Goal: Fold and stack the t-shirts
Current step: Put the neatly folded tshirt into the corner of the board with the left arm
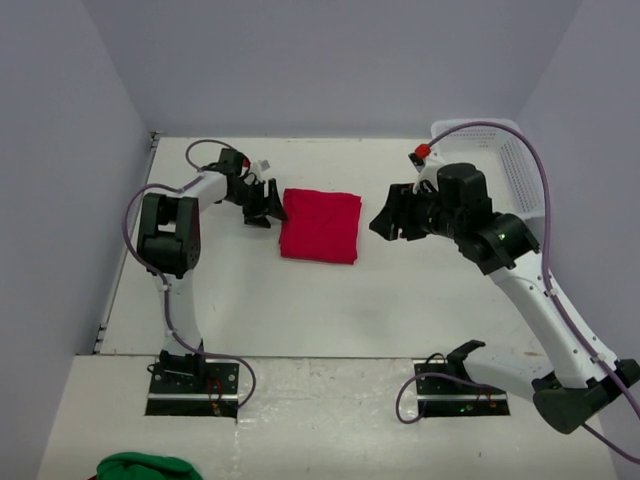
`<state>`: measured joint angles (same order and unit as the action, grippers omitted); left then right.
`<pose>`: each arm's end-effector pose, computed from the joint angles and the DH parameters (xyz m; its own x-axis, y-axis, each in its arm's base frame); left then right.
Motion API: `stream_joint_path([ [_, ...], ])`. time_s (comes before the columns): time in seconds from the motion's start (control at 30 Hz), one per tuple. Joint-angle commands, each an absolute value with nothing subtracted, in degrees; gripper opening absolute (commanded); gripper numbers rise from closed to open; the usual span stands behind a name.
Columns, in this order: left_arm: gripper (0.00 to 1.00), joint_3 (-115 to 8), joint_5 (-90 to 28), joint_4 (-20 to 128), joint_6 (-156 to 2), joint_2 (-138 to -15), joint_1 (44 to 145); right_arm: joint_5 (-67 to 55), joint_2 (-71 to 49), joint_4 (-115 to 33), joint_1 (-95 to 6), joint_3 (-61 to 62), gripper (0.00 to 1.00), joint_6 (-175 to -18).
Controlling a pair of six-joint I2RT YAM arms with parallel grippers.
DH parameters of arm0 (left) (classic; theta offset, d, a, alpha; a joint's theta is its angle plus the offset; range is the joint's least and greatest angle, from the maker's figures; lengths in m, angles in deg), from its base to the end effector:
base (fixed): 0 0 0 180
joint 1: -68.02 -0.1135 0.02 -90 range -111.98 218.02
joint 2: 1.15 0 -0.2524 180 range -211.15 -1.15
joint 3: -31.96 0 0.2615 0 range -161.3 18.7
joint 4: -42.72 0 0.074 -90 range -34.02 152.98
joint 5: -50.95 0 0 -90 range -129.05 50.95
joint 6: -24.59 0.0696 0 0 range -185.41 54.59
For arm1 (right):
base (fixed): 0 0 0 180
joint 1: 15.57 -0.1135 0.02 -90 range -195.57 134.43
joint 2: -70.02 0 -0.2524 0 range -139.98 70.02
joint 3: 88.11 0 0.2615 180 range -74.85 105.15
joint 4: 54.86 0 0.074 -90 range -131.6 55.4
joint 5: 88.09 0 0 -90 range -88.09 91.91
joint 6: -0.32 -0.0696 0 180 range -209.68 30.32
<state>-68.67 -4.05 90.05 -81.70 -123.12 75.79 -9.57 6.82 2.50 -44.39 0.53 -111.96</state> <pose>0.4354 -0.0997 0.1104 -0.9749 -0.0989 -0.1993 0.0458 0.7873 -0.6149 0.2238 0.1389 0.3759 -0.6639 0.0588 -0.7455 -0.3985 0.8158 0.4192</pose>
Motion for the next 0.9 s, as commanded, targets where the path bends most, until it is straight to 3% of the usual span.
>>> stream_joint_path([
  [0.0,0.70,-69.46,-2.40,89.12,-81.05,-124.54,75.58,-8.89,8.41,0.77,-44.40,1.44,0.60,-112.18],
  [0.5,0.70,-68.05,7.17,82.71,-84.83,-130.96,76.64,-6.62,10.34,0.59,-44.40,1.18,0.59,-111.82],
  [0.87,0.69,-68.05,4.99,82.35,-85.36,-133.69,78.39,-5.12,11.40,0.77,-44.40,1.27,0.60,-111.82],
])
